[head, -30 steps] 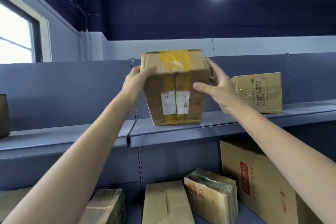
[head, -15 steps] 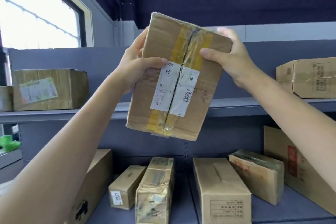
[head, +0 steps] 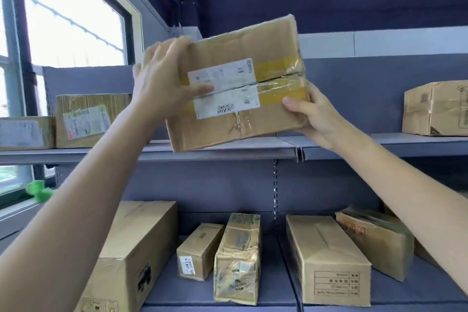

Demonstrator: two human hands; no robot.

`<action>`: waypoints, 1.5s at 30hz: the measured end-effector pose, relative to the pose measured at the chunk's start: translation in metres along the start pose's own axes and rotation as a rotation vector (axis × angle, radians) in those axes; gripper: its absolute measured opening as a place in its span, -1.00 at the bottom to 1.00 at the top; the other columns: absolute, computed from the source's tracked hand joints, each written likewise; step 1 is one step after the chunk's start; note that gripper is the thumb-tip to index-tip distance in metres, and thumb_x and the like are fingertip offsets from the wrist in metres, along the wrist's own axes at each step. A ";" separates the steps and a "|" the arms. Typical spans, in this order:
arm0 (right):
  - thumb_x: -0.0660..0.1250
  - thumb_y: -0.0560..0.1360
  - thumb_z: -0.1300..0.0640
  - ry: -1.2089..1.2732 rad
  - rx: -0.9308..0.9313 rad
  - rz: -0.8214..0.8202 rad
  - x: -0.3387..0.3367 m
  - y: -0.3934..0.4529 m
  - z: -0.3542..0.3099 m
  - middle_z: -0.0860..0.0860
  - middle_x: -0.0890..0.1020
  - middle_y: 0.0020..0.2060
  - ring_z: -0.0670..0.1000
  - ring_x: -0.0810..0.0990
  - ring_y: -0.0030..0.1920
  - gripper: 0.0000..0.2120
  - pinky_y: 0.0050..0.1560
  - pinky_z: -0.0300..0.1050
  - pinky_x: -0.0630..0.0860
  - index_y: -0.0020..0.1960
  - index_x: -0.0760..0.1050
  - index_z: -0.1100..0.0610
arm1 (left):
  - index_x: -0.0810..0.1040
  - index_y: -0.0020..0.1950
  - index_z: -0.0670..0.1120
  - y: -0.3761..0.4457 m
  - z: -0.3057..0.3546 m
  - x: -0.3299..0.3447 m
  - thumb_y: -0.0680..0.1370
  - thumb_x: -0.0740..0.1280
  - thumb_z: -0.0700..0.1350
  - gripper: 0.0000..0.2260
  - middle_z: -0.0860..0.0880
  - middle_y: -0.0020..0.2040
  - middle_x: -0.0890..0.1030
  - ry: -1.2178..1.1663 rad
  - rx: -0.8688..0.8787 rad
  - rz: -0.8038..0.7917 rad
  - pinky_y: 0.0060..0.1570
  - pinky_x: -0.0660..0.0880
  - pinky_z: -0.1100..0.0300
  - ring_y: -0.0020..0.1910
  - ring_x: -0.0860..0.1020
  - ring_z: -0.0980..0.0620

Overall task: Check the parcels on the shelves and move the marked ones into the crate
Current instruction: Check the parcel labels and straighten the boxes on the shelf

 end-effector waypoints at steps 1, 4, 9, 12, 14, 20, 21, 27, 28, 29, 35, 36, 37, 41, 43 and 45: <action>0.32 0.46 0.25 0.000 0.020 0.030 0.002 0.002 0.006 0.03 0.55 0.14 0.03 0.58 0.07 -0.47 -0.14 -0.04 0.63 0.39 0.25 0.08 | 0.14 0.45 0.11 -0.004 -0.005 0.007 0.38 0.43 0.15 -0.27 -0.02 0.49 0.18 0.049 0.014 -0.029 0.39 0.09 -0.23 0.47 0.07 -0.10; 0.32 0.48 0.25 -0.110 0.017 0.085 0.011 0.009 0.021 0.10 0.48 0.24 0.10 0.53 0.17 -0.46 -0.01 0.04 0.60 0.40 0.24 0.04 | -0.05 0.51 0.14 -0.020 -0.019 0.039 0.39 0.42 0.15 -0.14 -0.07 0.55 -0.12 0.144 -0.017 -0.202 0.41 -0.09 -0.25 0.51 -0.17 -0.13; 0.28 0.51 0.28 0.008 0.019 0.209 0.011 0.016 0.031 0.01 0.57 0.06 0.08 0.56 0.11 -0.64 0.18 0.19 0.49 0.26 0.35 0.04 | -0.15 0.51 0.14 -0.033 -0.021 0.071 0.46 0.33 0.16 -0.19 -0.11 0.52 -0.29 0.168 -0.022 -0.240 0.42 -0.17 -0.27 0.49 -0.29 -0.16; 0.26 0.52 0.26 0.074 0.057 0.236 0.007 0.018 0.047 0.00 0.57 0.05 0.04 0.56 0.08 -0.65 0.21 0.18 0.47 0.27 0.35 0.06 | -0.18 0.51 0.13 -0.030 -0.022 0.077 0.47 0.33 0.12 -0.19 -0.10 0.51 -0.32 0.083 -0.093 -0.201 0.38 -0.14 -0.30 0.48 -0.33 -0.15; 0.24 0.53 0.25 0.115 0.073 0.260 0.005 0.020 0.057 0.02 0.57 0.07 0.02 0.57 0.06 -0.64 0.16 0.16 0.51 0.30 0.33 0.07 | -0.19 0.51 0.11 -0.029 -0.022 0.080 0.48 0.32 0.12 -0.19 -0.13 0.51 -0.32 0.069 -0.090 -0.180 0.41 -0.12 -0.24 0.48 -0.34 -0.13; 0.24 0.54 0.24 0.168 0.016 0.324 0.004 0.026 0.073 0.01 0.57 0.10 0.03 0.57 0.12 -0.62 0.18 0.17 0.50 0.33 0.32 0.07 | -0.19 0.52 0.06 -0.021 -0.029 0.082 0.45 0.39 0.05 -0.12 -0.18 0.49 -0.35 -0.081 -0.130 -0.087 0.44 -0.08 -0.08 0.48 -0.31 -0.20; 0.24 0.54 0.22 0.146 0.006 0.317 0.005 0.029 0.073 0.00 0.57 0.11 0.03 0.55 0.16 -0.62 0.21 0.17 0.48 0.33 0.31 0.06 | -0.19 0.52 0.04 -0.019 -0.032 0.085 0.45 0.39 0.04 -0.12 -0.18 0.50 -0.33 -0.111 -0.152 -0.081 0.43 -0.07 -0.07 0.48 -0.29 -0.19; 0.27 0.53 0.12 -0.609 0.091 0.270 0.007 0.046 0.081 -0.01 0.50 0.24 0.00 0.45 0.19 -0.48 0.20 -0.10 0.37 0.44 0.18 0.09 | -0.15 0.52 -0.05 -0.023 -0.056 0.124 0.47 0.35 0.04 -0.16 -0.17 0.52 -0.24 0.002 -0.187 -0.206 0.46 -0.14 -0.06 0.49 -0.21 -0.24; 0.29 0.52 0.12 -0.711 0.108 0.287 0.005 0.050 0.084 0.05 0.44 0.31 0.05 0.43 0.26 -0.39 0.25 -0.06 0.35 0.47 0.08 0.12 | -0.14 0.52 -0.06 -0.023 -0.059 0.131 0.48 0.33 0.06 -0.19 -0.16 0.53 -0.23 0.035 -0.167 -0.229 0.46 -0.14 -0.06 0.49 -0.21 -0.24; 0.32 0.50 0.13 -0.801 0.111 0.304 0.003 0.055 0.086 0.08 0.36 0.38 0.10 0.37 0.34 -0.30 0.31 -0.01 0.32 0.50 0.00 0.15 | -0.13 0.53 -0.05 -0.023 -0.062 0.138 0.49 0.32 0.07 -0.20 -0.15 0.53 -0.21 0.066 -0.151 -0.252 0.46 -0.13 -0.06 0.49 -0.21 -0.24; 0.37 0.47 0.16 -1.149 0.209 0.243 -0.001 0.084 0.095 0.18 0.24 0.44 0.18 0.36 0.36 -0.11 0.25 0.06 0.38 0.50 -0.22 0.21 | -0.08 0.52 -0.04 -0.008 -0.074 0.171 0.51 0.32 -0.05 -0.26 -0.15 0.51 -0.30 0.123 -0.149 -0.428 0.48 -0.10 -0.05 0.49 -0.22 -0.26; 0.37 0.47 0.19 -1.156 0.240 0.242 -0.002 0.089 0.096 0.20 0.33 0.39 0.18 0.44 0.28 -0.12 0.16 0.04 0.43 0.50 -0.22 0.23 | -0.08 0.52 -0.05 -0.004 -0.074 0.176 0.52 0.30 -0.07 -0.28 -0.16 0.51 -0.31 0.126 -0.149 -0.446 0.47 -0.08 -0.06 0.48 -0.21 -0.29; 0.36 0.47 0.24 -1.150 0.271 0.256 -0.003 0.096 0.098 0.22 0.40 0.32 0.18 0.50 0.18 -0.16 0.05 0.01 0.47 0.49 -0.18 0.24 | -0.09 0.52 -0.06 -0.001 -0.074 0.182 0.53 0.27 -0.09 -0.30 -0.18 0.51 -0.31 0.131 -0.146 -0.467 0.46 -0.07 -0.08 0.47 -0.21 -0.33; 0.27 0.46 0.38 -1.083 0.306 0.354 -0.016 0.123 0.111 0.21 0.49 0.15 0.10 0.50 -0.11 -0.45 -0.20 -0.07 0.44 0.36 0.09 0.27 | -0.12 0.52 -0.11 0.013 -0.080 0.208 0.56 0.21 -0.04 -0.33 -0.26 0.48 -0.33 0.186 -0.122 -0.568 0.46 -0.10 -0.15 0.44 -0.22 -0.42; 0.20 0.50 0.38 -1.061 0.323 0.374 -0.020 0.133 0.120 0.22 0.49 0.13 0.09 0.48 -0.12 -0.54 -0.19 -0.06 0.45 0.33 0.11 0.25 | -0.13 0.52 -0.11 0.018 -0.081 0.217 0.58 0.18 0.02 -0.35 -0.28 0.48 -0.32 0.179 -0.137 -0.609 0.46 -0.11 -0.14 0.44 -0.21 -0.41; 0.19 0.50 0.38 -1.063 0.333 0.380 -0.023 0.139 0.130 0.23 0.49 0.13 0.09 0.47 -0.12 -0.55 -0.17 -0.06 0.46 0.32 0.09 0.25 | -0.11 0.52 -0.13 0.022 -0.080 0.224 0.59 0.14 0.06 -0.37 -0.30 0.48 -0.30 0.173 -0.127 -0.622 0.45 -0.14 -0.12 0.45 -0.21 -0.38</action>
Point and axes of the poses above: each hand's wrist, its own y-axis towards the middle knuckle, its own x-axis out of the palm, z = x × y, the point moved 5 cm from there along y, towards the middle knuckle
